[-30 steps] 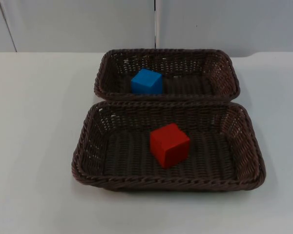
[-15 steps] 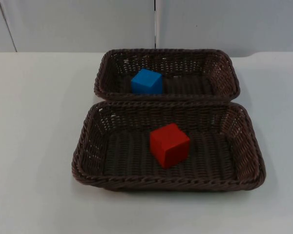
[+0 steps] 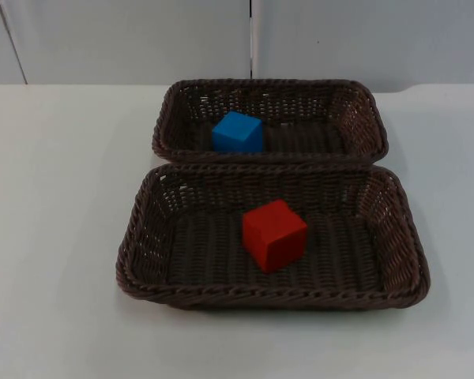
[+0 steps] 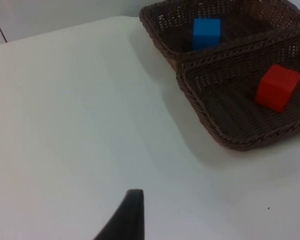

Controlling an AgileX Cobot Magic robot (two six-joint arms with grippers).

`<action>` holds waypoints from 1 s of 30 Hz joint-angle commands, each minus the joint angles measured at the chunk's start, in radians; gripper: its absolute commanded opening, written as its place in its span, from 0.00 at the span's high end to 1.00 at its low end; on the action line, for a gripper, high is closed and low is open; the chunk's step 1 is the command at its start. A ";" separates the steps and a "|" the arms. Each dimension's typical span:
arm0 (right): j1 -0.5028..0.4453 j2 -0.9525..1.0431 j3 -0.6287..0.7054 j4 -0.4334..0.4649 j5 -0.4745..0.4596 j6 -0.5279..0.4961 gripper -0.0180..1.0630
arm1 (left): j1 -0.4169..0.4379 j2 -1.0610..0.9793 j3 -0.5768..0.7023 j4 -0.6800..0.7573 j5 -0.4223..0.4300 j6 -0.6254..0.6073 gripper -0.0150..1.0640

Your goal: Pick up one cube with the left hand and place it into the upper basket. Pick up one cube with the right hand and place it into the lower basket.

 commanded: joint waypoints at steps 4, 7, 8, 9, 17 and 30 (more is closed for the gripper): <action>-0.001 -0.004 0.009 -0.002 0.001 0.000 0.01 | -0.002 -0.004 0.005 -0.010 0.003 0.000 0.01; -0.001 -0.004 0.009 -0.002 0.001 0.000 0.01 | -0.002 -0.004 0.005 -0.010 0.003 0.000 0.01; -0.001 -0.004 0.009 -0.002 0.001 0.000 0.01 | -0.002 -0.004 0.005 -0.010 0.003 0.000 0.01; -0.001 -0.004 0.009 -0.002 0.001 0.000 0.01 | -0.002 -0.004 0.005 -0.010 0.003 0.000 0.01; -0.001 -0.004 0.009 -0.002 0.001 0.000 0.01 | -0.002 -0.004 0.005 -0.010 0.003 0.000 0.01; -0.001 -0.004 0.009 -0.002 0.001 0.000 0.01 | -0.002 -0.004 0.005 -0.010 0.003 0.000 0.01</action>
